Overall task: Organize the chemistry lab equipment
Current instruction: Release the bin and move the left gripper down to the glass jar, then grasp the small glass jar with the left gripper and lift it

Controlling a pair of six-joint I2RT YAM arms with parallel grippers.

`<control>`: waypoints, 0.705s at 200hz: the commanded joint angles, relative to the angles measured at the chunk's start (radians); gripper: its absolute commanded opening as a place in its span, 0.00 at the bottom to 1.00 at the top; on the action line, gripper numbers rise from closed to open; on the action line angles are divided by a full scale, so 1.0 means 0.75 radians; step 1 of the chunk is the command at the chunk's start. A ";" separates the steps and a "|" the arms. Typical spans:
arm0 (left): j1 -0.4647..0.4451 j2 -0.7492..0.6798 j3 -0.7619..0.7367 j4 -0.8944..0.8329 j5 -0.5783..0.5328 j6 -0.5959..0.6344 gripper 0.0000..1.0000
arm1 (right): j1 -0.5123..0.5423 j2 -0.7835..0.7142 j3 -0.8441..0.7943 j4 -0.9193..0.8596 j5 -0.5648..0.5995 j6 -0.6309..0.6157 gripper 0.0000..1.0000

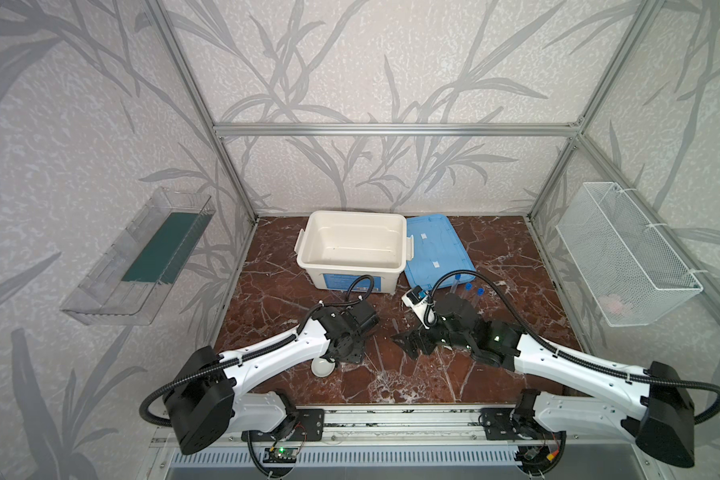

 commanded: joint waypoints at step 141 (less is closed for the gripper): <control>0.002 0.093 -0.076 0.100 -0.080 -0.035 0.65 | 0.016 0.033 0.021 0.015 0.042 0.018 0.99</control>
